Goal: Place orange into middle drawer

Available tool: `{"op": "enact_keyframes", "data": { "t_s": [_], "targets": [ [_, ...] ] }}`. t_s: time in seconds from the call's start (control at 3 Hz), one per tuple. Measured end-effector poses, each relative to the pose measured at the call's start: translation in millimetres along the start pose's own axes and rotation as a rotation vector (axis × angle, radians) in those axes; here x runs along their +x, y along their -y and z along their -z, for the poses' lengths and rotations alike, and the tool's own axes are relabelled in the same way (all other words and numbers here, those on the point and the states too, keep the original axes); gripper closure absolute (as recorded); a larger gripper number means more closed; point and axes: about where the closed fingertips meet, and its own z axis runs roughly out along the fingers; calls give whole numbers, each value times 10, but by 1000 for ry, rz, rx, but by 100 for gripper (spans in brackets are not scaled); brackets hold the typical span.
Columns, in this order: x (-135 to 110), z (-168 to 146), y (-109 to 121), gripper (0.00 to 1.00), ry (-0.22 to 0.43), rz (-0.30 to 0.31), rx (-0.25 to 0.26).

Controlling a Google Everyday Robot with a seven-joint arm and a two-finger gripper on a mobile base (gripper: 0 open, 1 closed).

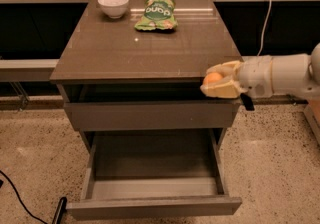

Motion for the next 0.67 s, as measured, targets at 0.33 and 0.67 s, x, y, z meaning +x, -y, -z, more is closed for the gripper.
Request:
{"op": "enact_keyframes", "data": {
  "t_s": [0.33,0.67],
  "targets": [
    [381,-518,-620,100,148,-47,-106],
    [863,-980,-1095,100,204,-74,-180]
  ]
}}
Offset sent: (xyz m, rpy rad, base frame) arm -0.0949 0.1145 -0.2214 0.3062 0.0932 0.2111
